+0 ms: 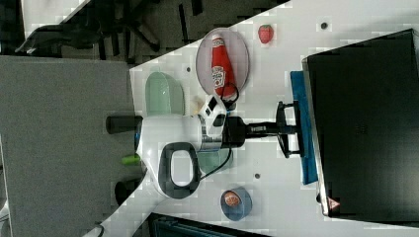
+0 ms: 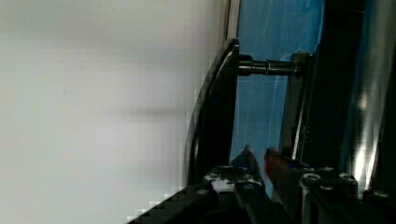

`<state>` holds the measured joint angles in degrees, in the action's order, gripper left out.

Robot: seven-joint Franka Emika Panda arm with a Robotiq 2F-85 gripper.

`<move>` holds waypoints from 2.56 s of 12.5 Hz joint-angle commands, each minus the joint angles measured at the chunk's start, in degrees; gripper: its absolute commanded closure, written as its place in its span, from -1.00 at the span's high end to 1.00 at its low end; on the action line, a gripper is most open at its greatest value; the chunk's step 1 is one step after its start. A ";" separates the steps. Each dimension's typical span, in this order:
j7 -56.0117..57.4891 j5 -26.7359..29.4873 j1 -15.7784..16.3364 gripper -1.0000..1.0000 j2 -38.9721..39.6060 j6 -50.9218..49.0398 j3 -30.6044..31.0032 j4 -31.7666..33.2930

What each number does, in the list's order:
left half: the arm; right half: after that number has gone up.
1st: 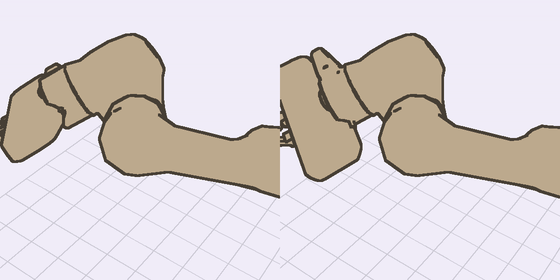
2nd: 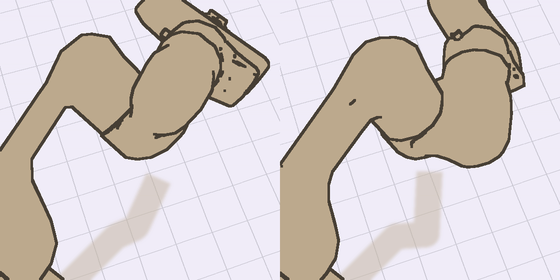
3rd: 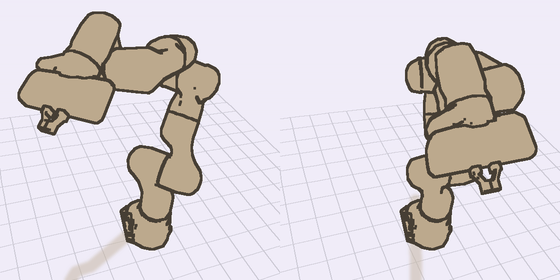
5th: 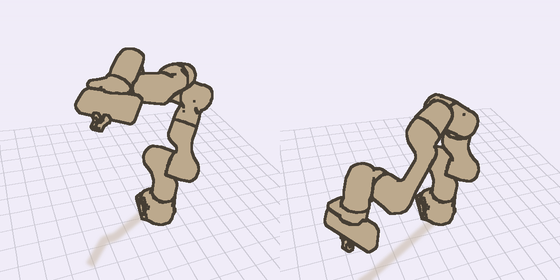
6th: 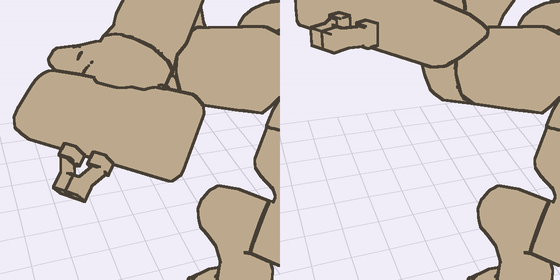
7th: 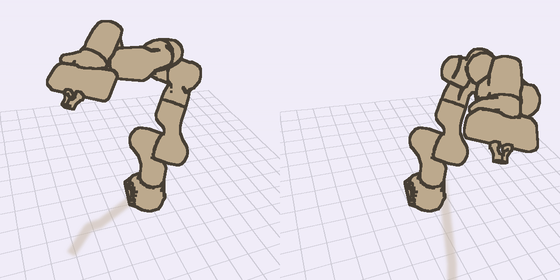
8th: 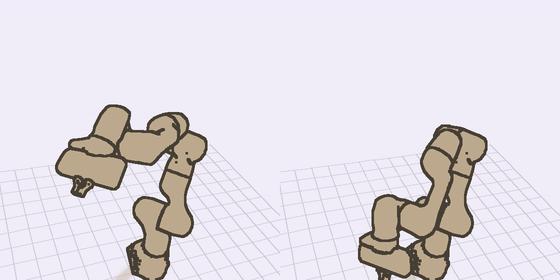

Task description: Flap open oven.

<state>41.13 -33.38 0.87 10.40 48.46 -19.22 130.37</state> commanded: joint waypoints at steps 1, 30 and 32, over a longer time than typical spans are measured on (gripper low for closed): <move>-14.19 -3.60 3.66 -0.65 3.79 0.18 3.92 1.30; -48.77 29.21 11.77 -0.65 -16.36 -19.12 6.40 -6.71; -49.18 30.51 11.78 -0.65 -19.65 -25.38 6.31 -9.81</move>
<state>-4.79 -4.92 12.65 -9.40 25.51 -12.56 121.08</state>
